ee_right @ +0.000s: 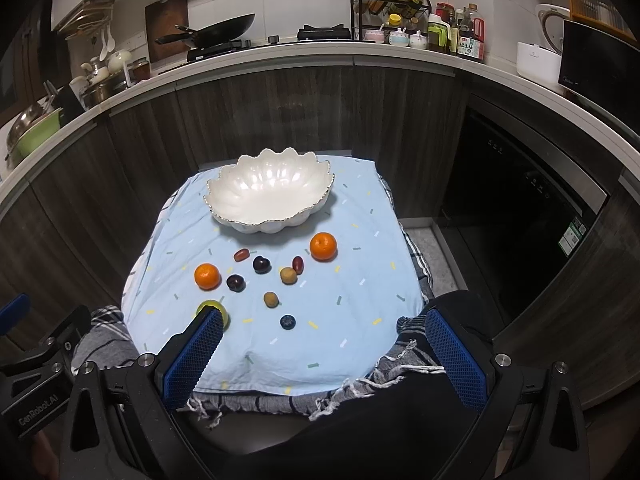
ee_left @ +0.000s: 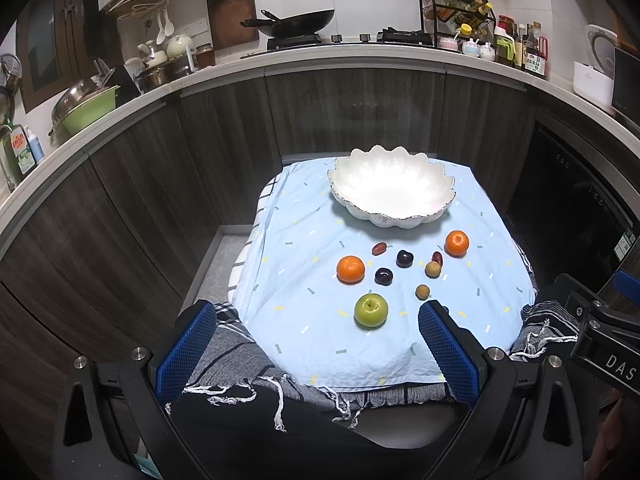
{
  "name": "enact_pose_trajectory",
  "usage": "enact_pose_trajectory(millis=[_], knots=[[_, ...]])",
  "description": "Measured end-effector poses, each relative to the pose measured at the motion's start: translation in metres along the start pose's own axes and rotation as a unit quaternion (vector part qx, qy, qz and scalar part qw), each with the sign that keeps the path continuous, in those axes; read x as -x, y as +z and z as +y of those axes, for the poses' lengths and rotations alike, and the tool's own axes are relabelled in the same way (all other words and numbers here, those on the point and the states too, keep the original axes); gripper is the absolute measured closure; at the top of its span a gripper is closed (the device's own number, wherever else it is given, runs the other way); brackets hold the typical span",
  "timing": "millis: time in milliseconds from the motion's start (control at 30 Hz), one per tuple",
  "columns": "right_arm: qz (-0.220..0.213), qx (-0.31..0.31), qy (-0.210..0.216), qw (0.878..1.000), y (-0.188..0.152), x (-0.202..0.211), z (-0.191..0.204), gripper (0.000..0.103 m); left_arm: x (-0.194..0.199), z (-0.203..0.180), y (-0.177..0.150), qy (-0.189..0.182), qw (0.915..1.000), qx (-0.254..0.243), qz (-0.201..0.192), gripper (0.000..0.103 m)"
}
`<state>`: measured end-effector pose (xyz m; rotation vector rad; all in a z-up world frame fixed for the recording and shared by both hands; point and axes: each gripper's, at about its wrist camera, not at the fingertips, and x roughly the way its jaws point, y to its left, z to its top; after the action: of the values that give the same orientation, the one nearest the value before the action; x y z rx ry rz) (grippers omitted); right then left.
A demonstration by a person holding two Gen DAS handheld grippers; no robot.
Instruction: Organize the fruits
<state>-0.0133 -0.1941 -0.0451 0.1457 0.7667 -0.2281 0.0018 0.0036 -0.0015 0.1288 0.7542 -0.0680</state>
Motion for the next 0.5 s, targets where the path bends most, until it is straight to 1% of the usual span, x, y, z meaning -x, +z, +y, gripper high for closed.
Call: enact_pose_trajectory(millis=[500], knots=[[-0.002,-0.002,-0.005,1.000,0.0030,-0.0002,-0.0022,0.001,-0.0008,0.0006,0.0021,0.001,1.0000,-0.001,0.000,0.000]])
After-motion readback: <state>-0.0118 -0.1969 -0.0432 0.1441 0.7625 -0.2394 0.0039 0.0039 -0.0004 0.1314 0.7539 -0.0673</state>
